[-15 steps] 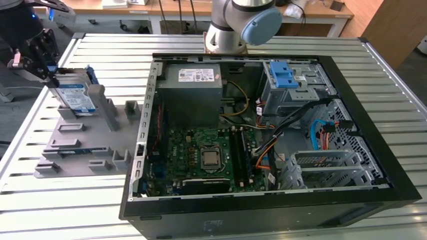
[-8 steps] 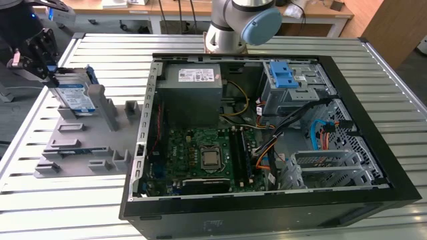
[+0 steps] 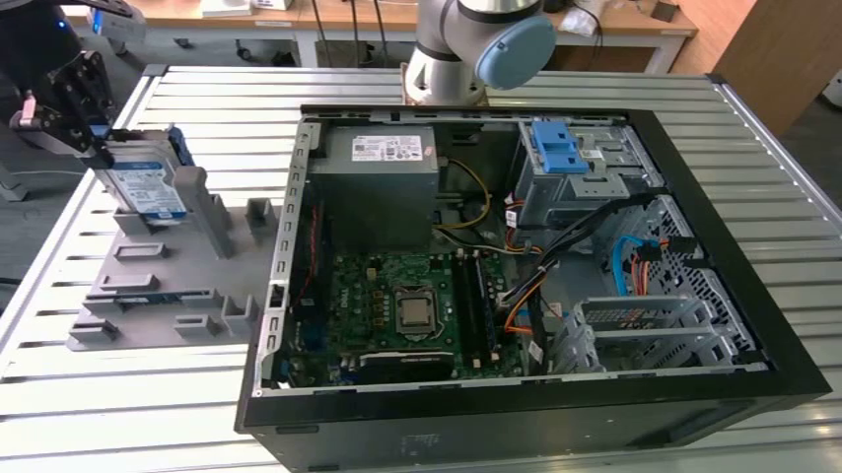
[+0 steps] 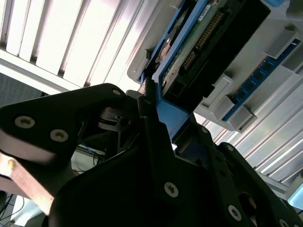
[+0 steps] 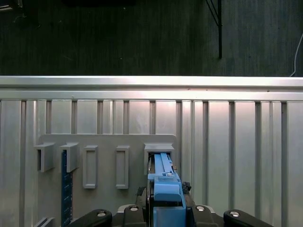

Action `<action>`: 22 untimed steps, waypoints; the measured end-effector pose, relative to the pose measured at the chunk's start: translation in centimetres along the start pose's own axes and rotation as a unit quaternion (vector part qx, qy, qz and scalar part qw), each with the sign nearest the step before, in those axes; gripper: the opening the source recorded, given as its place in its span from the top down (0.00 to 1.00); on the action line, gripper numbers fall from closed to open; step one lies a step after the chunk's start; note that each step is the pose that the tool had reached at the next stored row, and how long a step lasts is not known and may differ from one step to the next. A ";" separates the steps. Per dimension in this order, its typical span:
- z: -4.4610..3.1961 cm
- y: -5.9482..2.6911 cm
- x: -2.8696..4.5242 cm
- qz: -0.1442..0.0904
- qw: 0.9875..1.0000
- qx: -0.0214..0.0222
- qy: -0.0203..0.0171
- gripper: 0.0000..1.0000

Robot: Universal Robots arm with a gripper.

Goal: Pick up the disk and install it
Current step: 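Pick up the disk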

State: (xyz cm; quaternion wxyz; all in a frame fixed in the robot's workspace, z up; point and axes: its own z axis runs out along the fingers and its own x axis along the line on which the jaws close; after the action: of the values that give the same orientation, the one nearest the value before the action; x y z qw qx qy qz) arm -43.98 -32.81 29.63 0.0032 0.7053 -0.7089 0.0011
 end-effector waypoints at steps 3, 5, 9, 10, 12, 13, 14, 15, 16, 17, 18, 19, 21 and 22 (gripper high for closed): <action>-0.01 0.00 0.00 0.000 1.000 0.000 0.000 0.64; -0.07 0.00 0.00 0.000 1.000 0.000 0.000 0.64; -0.29 0.00 0.00 0.000 1.000 0.000 0.000 0.64; -0.29 0.00 0.00 0.000 1.000 0.000 0.000 0.64; -0.30 0.00 0.00 0.000 1.000 0.000 0.000 0.64; -0.31 0.00 0.00 0.000 1.000 0.000 0.000 0.64; -0.31 0.00 0.00 0.000 1.000 0.000 0.000 0.64; -0.31 0.00 0.00 0.000 1.000 0.000 0.000 0.64; -0.31 0.00 0.00 0.000 1.000 0.000 0.000 0.64; -0.32 0.00 0.00 0.000 1.000 0.000 0.000 0.64; -0.32 0.00 0.00 0.000 1.000 0.000 0.000 0.64; -0.32 0.00 0.00 0.000 1.000 0.000 0.000 0.64; -0.40 0.01 0.00 0.000 1.000 0.000 0.000 0.64; -0.47 0.01 0.00 0.000 1.000 0.000 0.000 0.64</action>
State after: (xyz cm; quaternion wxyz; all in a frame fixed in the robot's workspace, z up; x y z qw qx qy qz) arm -43.99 -32.81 30.10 0.0035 0.7053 -0.7089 0.0009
